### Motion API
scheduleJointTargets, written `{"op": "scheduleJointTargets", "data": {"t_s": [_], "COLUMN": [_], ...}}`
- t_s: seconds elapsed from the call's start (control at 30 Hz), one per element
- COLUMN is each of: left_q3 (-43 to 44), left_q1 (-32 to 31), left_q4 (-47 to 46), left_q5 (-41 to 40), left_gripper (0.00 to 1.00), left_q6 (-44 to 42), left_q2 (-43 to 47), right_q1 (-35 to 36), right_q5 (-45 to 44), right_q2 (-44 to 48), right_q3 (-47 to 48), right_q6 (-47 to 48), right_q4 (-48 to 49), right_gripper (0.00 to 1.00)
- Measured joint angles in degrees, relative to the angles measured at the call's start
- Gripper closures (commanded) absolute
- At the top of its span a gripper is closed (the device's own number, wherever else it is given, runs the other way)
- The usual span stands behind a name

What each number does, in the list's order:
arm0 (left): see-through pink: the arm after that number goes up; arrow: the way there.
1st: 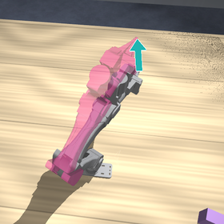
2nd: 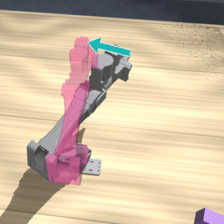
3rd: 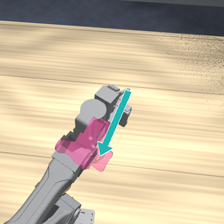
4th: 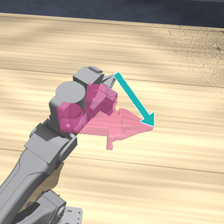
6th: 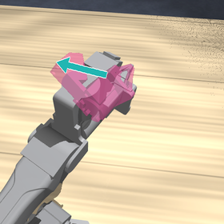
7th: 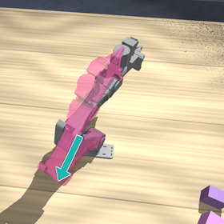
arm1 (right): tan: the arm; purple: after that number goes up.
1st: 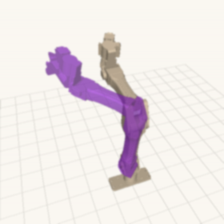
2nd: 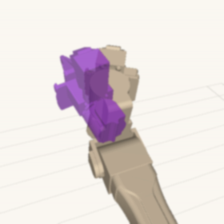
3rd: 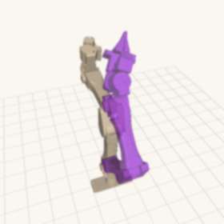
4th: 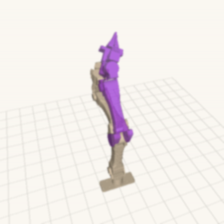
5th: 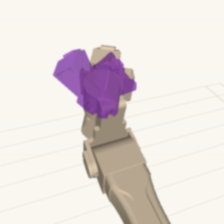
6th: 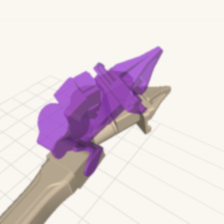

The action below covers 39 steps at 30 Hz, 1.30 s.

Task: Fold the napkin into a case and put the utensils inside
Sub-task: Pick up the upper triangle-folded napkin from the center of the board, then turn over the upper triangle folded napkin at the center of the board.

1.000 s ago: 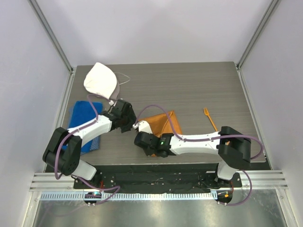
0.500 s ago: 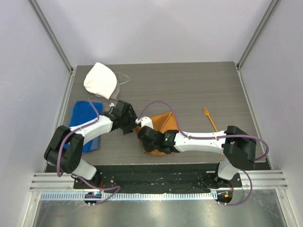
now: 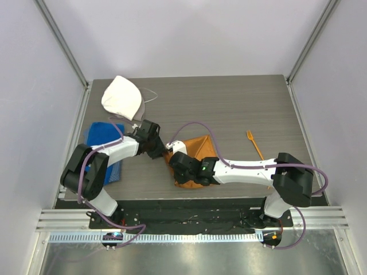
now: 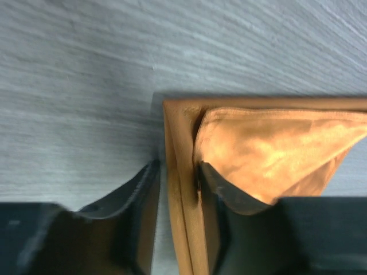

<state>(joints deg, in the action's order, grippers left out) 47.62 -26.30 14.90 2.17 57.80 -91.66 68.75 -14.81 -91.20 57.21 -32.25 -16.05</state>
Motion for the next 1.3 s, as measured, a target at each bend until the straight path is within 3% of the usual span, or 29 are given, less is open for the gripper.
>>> {"op": "scheduleJointTargets", "data": {"t_s": [0.7,0.9,1.1,1.3], "left_q3": [1.7,2.6,6.5,18.1], "left_q1": [1.2,2.3,8.4,17.8], "left_q4": [4.7,8.7,17.4,31.9], "left_q5": [-6.2,-7.1,-5.3,-5.0], "left_gripper": [1.0,1.0,1.0,1.0], "left_q6": [-6.4,-7.3,-7.1,-9.2], "left_q2": [1.7,6.7,13.9,23.6], "right_q1": [-0.3,-0.3,1.0,3.1], "right_q5": [3.8,6.5,9.7,16.7], "right_q2": [0.0,-1.9,-7.2,-14.4], "right_q3": [-1.9,-0.8,7.7,23.0], "right_q6": [-0.3,-0.5,-0.4,-0.9], "right_q4": [4.0,5.2,5.7,11.5], "right_gripper": [0.99,0.99,0.99,0.99]}}
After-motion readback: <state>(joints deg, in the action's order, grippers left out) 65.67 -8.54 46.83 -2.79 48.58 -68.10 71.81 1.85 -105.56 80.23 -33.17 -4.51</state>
